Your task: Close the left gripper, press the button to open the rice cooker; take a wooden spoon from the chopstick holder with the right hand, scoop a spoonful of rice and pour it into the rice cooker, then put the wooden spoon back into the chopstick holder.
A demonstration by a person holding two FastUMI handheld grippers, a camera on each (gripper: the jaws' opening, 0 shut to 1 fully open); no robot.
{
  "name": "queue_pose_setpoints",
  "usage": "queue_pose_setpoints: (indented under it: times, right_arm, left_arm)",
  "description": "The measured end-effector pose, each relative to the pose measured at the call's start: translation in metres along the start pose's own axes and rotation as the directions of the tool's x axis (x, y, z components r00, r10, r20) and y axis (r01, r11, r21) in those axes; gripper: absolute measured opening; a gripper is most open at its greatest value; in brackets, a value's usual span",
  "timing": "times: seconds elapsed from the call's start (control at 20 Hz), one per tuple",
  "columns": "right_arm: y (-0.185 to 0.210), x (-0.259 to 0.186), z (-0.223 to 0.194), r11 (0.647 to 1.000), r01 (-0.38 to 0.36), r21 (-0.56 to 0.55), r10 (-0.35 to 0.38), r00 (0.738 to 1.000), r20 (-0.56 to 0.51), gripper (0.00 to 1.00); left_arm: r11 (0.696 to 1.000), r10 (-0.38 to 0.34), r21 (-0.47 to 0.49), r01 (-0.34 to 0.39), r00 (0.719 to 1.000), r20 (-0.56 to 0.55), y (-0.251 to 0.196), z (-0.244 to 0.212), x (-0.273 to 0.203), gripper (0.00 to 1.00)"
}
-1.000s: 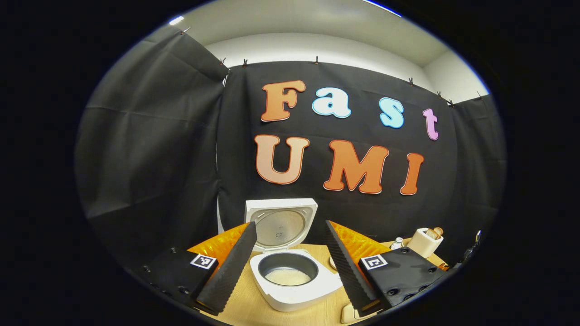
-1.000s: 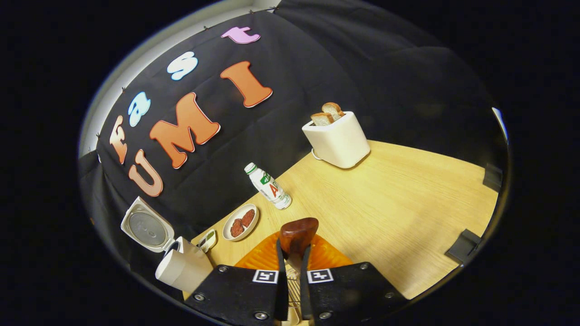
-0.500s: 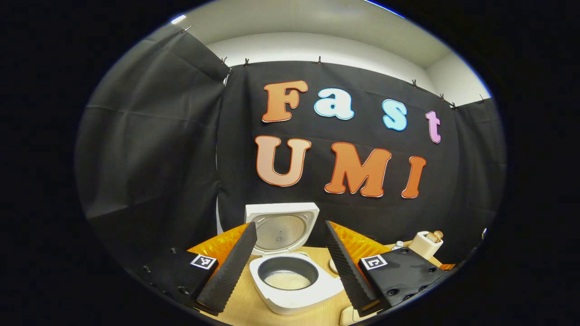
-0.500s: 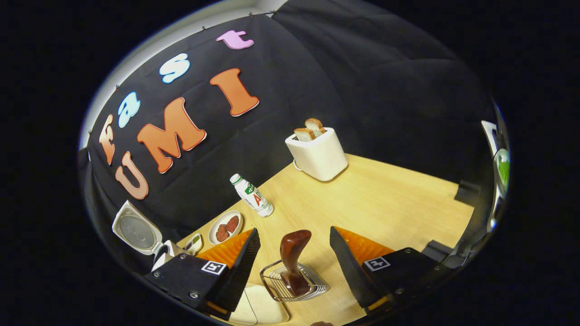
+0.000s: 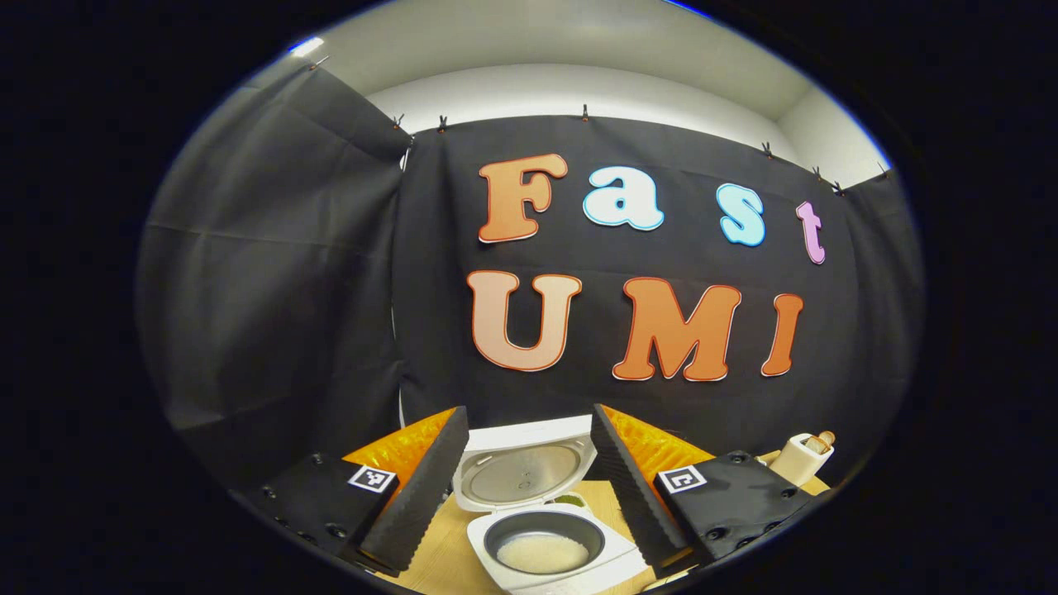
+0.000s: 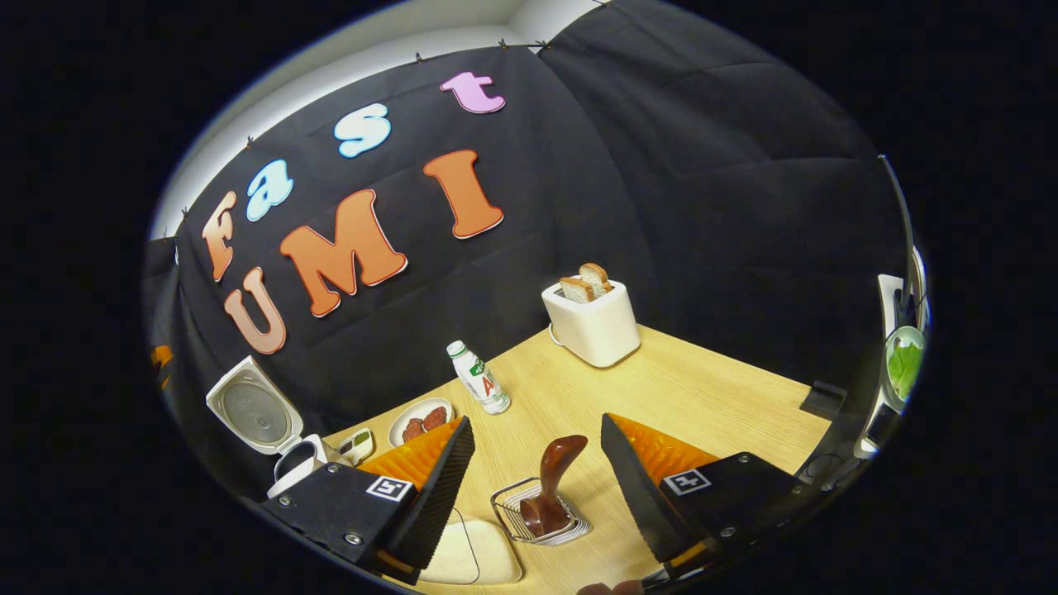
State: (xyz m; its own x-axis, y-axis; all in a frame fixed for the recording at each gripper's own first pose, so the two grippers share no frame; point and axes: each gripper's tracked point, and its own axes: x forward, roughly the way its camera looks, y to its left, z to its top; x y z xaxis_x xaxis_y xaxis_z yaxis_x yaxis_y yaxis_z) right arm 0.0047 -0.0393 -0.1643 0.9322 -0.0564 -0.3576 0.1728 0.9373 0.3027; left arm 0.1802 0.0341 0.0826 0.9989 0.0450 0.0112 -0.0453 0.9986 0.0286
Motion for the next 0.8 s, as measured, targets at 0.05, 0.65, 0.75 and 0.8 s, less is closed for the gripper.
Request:
queue_pose_setpoints:
  times: [0.05, 0.65, 0.75, 0.8]
  right_arm:
    - [-0.001, -0.002, 0.0, 1.0, 0.005, 0.003, -0.005, 1.0, 0.001, 0.94]
    - [-0.016, 0.006, 0.01, 0.995, 0.097, 0.003, -0.097, 0.995, 0.002, 0.95]
    - [-0.017, 0.011, 0.011, 0.994, 0.11, 0.004, -0.11, 0.994, -0.001, 0.95]
    - [-0.017, 0.012, 0.011, 0.993, 0.115, 0.006, -0.115, 0.993, -0.005, 0.94]
  left_arm:
    - [1.0, -0.001, 0.013, 0.001, 1.0, -0.012, -0.003, -0.004, 0.015, 1.0]
    - [0.999, 0.0, 0.052, 0.007, 0.992, -0.129, -0.026, -0.072, 0.155, 1.0]
    - [0.998, 0.003, 0.055, 0.004, 0.991, -0.137, -0.026, -0.079, 0.17, 1.0]
    - [0.999, 0.006, 0.055, 0.002, 0.99, -0.142, -0.025, -0.082, 0.177, 1.0]
